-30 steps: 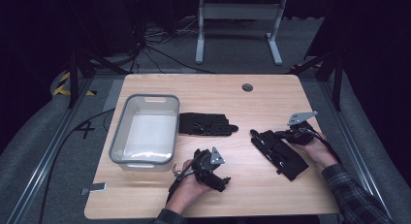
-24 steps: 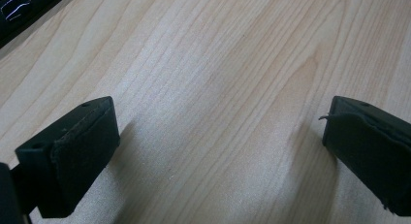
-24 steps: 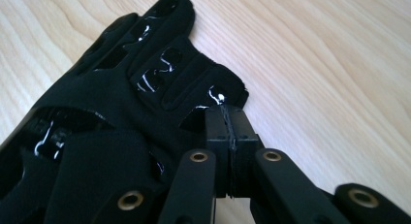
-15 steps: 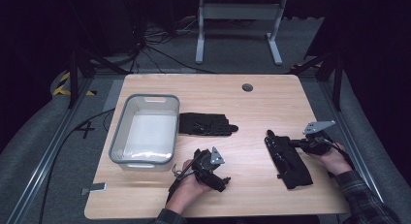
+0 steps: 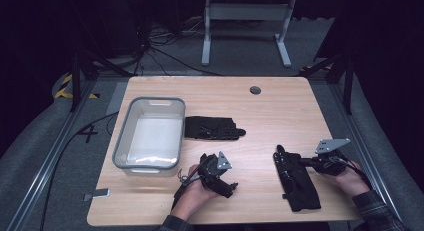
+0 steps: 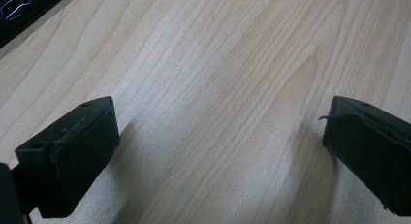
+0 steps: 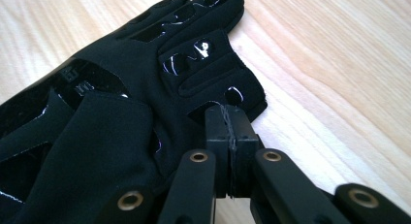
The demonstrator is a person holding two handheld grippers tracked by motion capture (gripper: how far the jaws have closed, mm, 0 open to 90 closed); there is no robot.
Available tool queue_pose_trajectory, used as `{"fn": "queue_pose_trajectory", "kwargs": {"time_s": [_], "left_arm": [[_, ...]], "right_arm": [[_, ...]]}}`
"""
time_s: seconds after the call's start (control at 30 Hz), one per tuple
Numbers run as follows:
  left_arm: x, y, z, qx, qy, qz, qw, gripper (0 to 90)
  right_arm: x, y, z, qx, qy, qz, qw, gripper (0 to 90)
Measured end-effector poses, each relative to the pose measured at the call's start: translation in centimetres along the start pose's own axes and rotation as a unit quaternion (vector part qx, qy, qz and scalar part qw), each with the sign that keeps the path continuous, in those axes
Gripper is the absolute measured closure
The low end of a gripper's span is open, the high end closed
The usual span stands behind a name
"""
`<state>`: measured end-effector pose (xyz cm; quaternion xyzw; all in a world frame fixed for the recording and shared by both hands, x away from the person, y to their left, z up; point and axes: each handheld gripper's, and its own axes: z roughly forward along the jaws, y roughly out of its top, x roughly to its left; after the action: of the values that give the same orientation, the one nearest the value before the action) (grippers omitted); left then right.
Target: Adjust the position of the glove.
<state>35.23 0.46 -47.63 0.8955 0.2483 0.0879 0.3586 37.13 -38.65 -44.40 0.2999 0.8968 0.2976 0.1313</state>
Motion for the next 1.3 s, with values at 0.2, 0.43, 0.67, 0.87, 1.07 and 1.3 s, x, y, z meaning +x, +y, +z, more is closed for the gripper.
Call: {"fn": "queue_pose_trajectory", "kwargs": {"time_s": [0.2,0.43,0.67,0.87,1.07,1.3], "left_arm": [[0.0,0.0,0.0,0.000,0.000,0.000,1.0000,0.0],[0.0,0.0,0.0,0.000,0.000,0.000,1.0000,0.0],[0.1,0.0,0.0,0.000,-0.002,0.004,1.0000,0.0],[0.0,0.5,-0.4,0.008,-0.001,0.007,0.9999,11.3],[0.2,1.5,-1.0,0.008,0.015,0.008,0.9998,44.2],[1.7,3.6,-0.9,0.019,0.030,-0.022,0.9991,88.4]], "right_arm": [[-0.9,0.0,-1.0,-0.037,-0.007,0.016,0.9992,89.8],[-4.2,-1.2,-0.6,-0.057,-0.061,0.057,0.9948,64.6],[-6.0,-2.2,0.3,-0.066,-0.086,0.090,0.9901,36.1],[-6.4,-2.7,0.7,-0.073,-0.082,0.108,0.9881,21.5],[-6.8,-2.7,1.0,-0.077,-0.080,0.111,0.9876,14.9],[-6.8,-2.7,1.0,-0.077,-0.080,0.111,0.9876,14.9]]}}
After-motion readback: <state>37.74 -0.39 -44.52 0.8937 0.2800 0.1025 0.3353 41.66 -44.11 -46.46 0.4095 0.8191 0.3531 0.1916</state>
